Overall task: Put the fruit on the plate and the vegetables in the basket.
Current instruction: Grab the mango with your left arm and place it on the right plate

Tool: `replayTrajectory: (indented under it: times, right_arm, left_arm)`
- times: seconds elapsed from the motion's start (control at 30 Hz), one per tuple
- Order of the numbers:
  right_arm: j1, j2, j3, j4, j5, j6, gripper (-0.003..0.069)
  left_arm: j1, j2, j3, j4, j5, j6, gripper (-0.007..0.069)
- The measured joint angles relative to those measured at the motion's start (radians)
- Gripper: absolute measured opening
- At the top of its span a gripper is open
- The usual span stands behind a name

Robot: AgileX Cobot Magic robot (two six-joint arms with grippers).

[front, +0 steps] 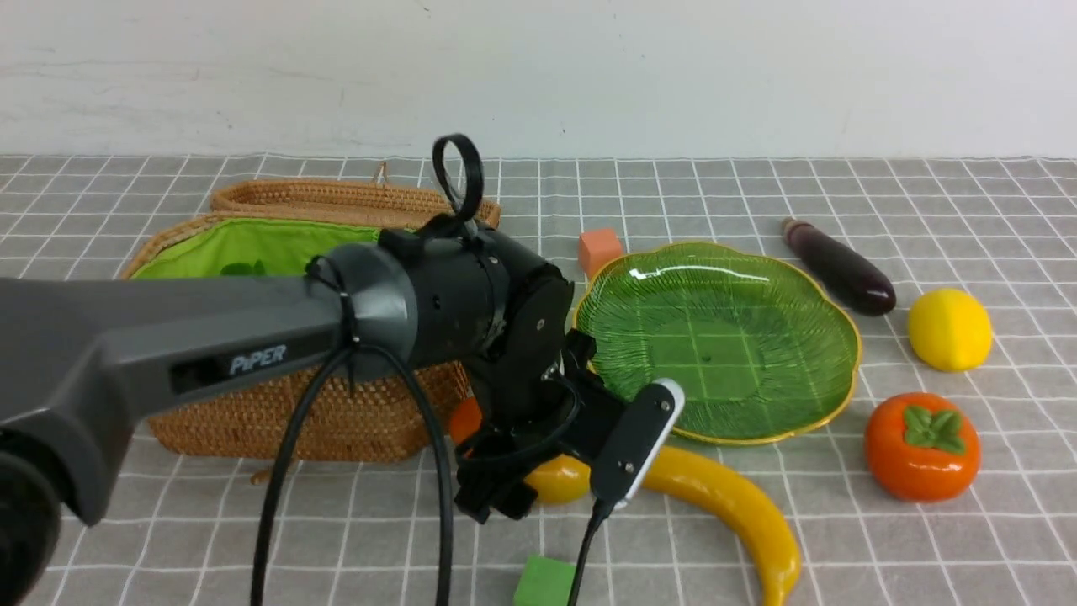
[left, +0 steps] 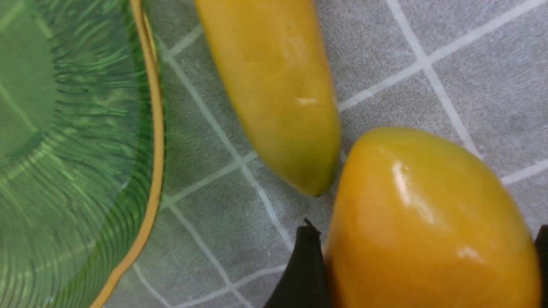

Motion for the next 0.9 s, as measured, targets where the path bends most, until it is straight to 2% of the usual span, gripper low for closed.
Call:
replayTrajectory:
  times: [0.23,0.43,0.63,0.8,0.9]
  right_arm:
    - [0.000,0.000,0.000,0.007,0.000,0.003,0.0158]
    - [0.000,0.000,0.000,0.017,0.000,0.003,0.0158]
    - [0.000,0.000,0.000,0.018,0.000,0.003,0.0158]
    - [0.000,0.000,0.000,0.018,0.000,0.003,0.0158]
    - [0.000,0.000,0.000,0.022,0.000,0.003,0.0158]
  left_arm:
    - [0.000,0.035,0.000,0.004,0.002,-0.075,0.0601]
    - [0.002,0.035,0.000,0.018,0.005,-0.124,0.0533]
    - [0.001,0.013,0.000,0.017,-0.060,-0.215,0.0531]
    - [-0.025,-0.059,0.000,0.019,-0.204,-0.224,0.0531]
    - [-0.074,-0.097,-0.004,0.009,-0.427,-0.228,0.0531]
